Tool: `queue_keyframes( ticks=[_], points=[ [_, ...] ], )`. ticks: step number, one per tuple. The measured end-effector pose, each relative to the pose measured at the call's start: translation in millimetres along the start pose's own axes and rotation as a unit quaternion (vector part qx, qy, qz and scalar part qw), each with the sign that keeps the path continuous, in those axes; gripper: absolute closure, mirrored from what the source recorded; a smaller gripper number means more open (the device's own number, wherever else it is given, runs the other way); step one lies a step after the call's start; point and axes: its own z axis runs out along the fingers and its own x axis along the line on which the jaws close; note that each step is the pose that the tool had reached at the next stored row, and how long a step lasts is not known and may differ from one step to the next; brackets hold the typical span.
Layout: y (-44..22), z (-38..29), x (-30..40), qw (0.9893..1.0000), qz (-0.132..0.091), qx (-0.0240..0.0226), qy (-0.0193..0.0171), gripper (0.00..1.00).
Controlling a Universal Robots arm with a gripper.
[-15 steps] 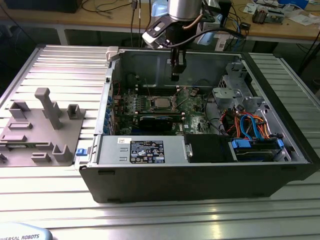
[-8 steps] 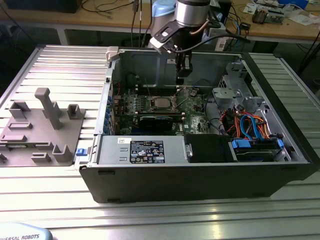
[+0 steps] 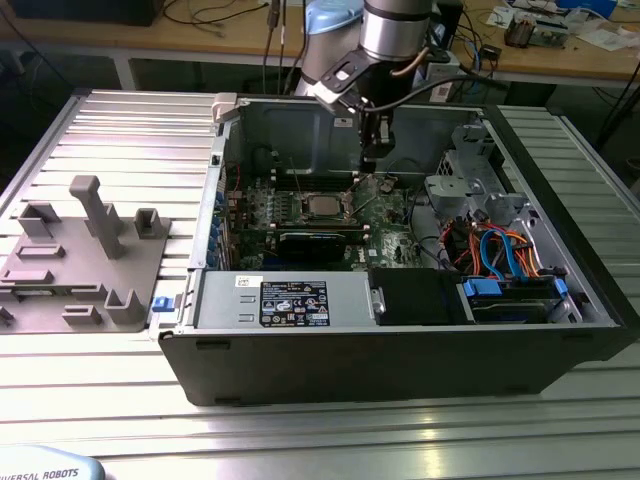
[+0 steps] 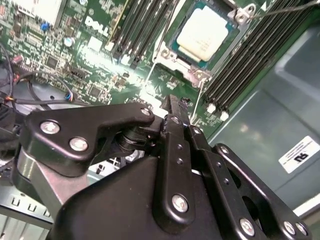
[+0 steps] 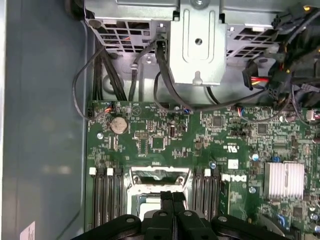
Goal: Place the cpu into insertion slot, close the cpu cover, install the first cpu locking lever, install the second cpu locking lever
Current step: 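Close the cpu cover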
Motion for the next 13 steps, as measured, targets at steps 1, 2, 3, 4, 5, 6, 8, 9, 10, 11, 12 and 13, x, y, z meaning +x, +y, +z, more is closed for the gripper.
queue_keyframes(
  ticks=[1, 2, 3, 4, 5, 6, 8, 9, 10, 11, 12, 13],
  points=[
    [1.8, 1.2, 0.1, 1.0, -0.002, 0.0001, 0.0, 0.89],
    [3.0, 1.8, 0.2, 1.0, -0.003, 0.0001, 0.0, 0.89],
    [5.6, 2.9, 0.4, 1.0, -0.005, 0.0002, 0.0001, 0.89],
    [8.2, 4.0, 0.5, 1.0, -0.007, 0.0005, 0.0, 0.89],
    [10.2, 4.9, 0.5, 1.0, -0.008, 0.0007, 0.0001, 0.89],
    [13.4, 6.0, 0.8, 1.0, -0.01, 0.001, 0.0001, 0.89],
    [19.1, 7.7, 1.1, 0.9999, -0.012, 0.0016, 0.0001, 0.89],
    [22.2, 8.8, 1.2, 0.9999, -0.013, 0.0021, 0.0001, 0.89],
    [26.0, 10.4, 1.5, 0.9999, -0.015, 0.0025, 0.0001, 0.89],
    [28.8, 12.1, 2.0, 0.9999, -0.016, 0.0029, 0.0001, 0.89],
    [31.4, 14.1, 2.4, 0.9998, -0.017, 0.0034, 0.0002, 0.89],
    [33.0, 15.5, 2.5, 0.9998, -0.018, 0.0038, 0.0002, 0.89]
  ],
)
